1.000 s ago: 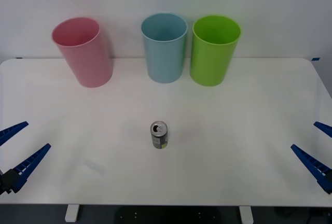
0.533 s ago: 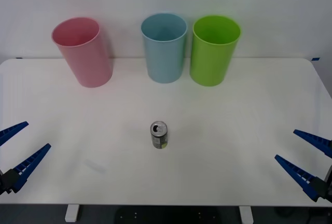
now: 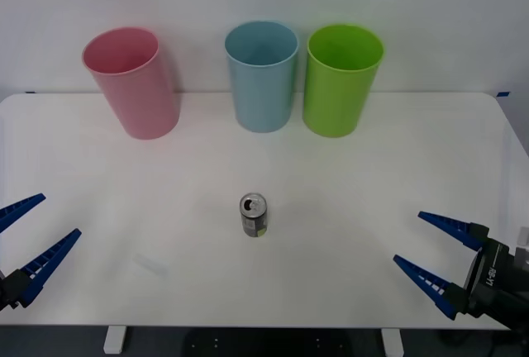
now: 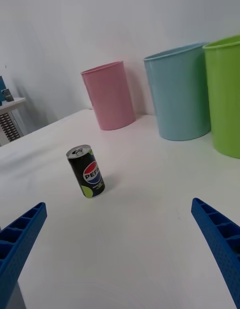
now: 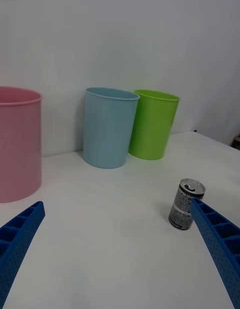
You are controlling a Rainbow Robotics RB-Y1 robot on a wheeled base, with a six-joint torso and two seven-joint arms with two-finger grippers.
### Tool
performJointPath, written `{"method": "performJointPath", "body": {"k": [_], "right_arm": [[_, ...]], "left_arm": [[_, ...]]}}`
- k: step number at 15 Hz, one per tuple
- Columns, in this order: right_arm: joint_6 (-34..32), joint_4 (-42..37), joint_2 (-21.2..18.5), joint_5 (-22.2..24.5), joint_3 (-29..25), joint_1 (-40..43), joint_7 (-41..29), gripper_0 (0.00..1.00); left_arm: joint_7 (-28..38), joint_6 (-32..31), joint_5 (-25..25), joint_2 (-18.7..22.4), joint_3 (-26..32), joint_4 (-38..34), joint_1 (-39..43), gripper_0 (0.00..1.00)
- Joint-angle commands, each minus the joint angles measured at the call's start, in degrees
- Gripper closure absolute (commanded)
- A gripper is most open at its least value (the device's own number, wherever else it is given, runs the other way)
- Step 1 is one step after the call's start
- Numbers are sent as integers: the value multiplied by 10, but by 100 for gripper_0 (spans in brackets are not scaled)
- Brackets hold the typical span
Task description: Grasp the object on the table and drop it into the matching bin: aluminum can to the light blue bin, PET bottle to the pink bin.
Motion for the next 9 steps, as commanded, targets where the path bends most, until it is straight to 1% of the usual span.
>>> {"method": "performJointPath", "body": {"k": [1,5,9], "right_arm": [[43,3,0,-3,38,-10,43,0],[112,3,0,-17,119,-26,58,0],[170,3,1,-35,180,-42,71,0]], "left_arm": [[0,0,0,0,0,0,0,0],[0,0,0,0,0,0,0,0],[0,0,0,0,0,0,0,0]]}}
